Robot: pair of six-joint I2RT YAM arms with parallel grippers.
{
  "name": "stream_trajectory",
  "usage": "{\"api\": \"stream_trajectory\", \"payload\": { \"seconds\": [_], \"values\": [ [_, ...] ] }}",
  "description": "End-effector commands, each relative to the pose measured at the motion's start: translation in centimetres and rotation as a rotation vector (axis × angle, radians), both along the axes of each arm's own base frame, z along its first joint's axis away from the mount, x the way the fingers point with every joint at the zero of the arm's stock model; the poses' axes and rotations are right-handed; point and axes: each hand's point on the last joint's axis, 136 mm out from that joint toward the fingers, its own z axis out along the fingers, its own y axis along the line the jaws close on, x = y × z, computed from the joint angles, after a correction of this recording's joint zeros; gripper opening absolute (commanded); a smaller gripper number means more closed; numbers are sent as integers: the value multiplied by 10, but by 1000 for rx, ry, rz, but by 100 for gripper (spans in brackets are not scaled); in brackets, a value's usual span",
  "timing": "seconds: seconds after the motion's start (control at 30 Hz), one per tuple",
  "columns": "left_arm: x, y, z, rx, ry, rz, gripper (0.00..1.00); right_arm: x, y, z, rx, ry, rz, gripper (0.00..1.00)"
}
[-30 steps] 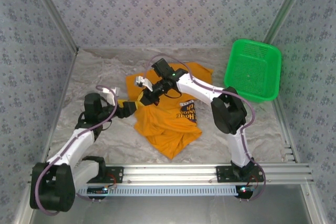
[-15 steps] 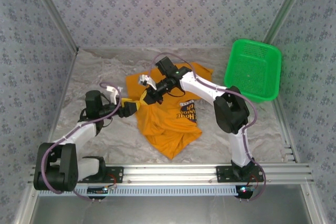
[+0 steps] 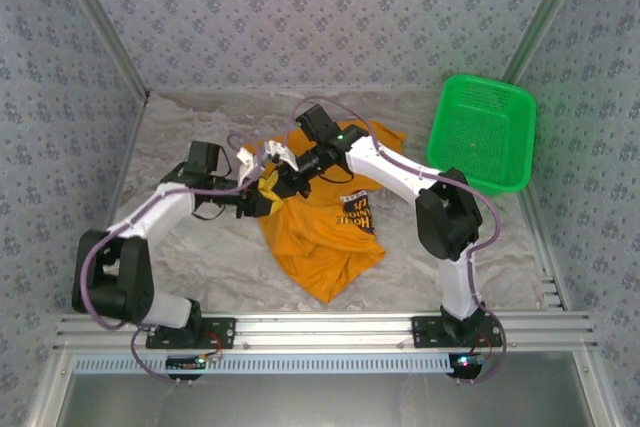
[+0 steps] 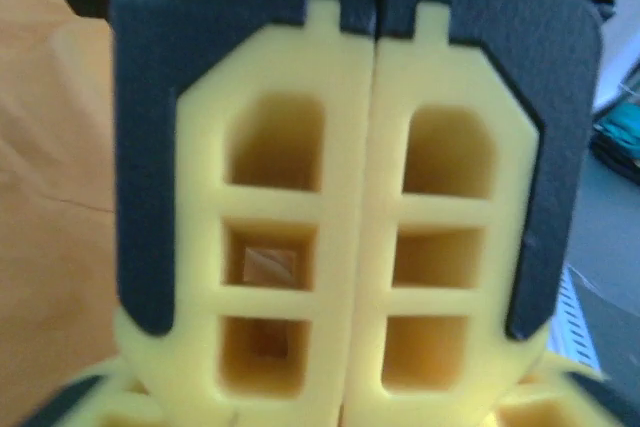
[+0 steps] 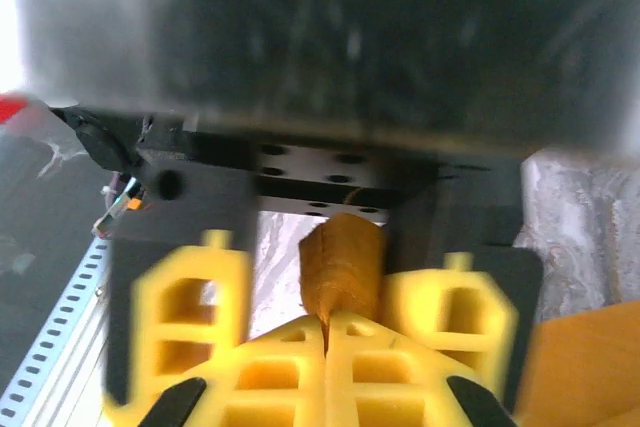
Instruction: Fold the inside-out t-shirt
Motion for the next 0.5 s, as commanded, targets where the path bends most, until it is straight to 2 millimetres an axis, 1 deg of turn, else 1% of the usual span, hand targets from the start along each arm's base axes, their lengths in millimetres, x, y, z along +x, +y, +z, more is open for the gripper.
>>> {"api": "stream_trajectory", "payload": {
  "seconds": [0.0, 0.1, 0.17, 0.23, 0.3, 0.33, 0.4, 0.47],
  "values": [
    [-37, -2, 15, -85, 11, -167, 14, 1, -4, 13, 19, -37, -6, 0],
    [-38, -2, 6, -24, 5, -157, 16, 2, -8, 15, 23, -37, -13, 0],
    [-26, -3, -6, 48, -10, -76, 20, 1, -9, 14, 17, -38, -18, 0],
    [-15, -1, -13, 95, -49, 1, 23, 3, -10, 14, 12, -43, -31, 0],
    [-10, 2, -13, 112, -70, 42, 35, 6, -10, 14, 18, -43, -42, 0],
    [-11, 2, -11, 110, -80, 41, 41, 7, -11, 15, 24, -41, -44, 0],
    [-12, 2, -9, 114, -85, 32, 43, 8, -11, 17, 30, -39, -44, 0],
    [-18, 1, -10, 109, -80, -13, 43, 7, -11, 17, 31, -35, -41, 0]
  ]
}}
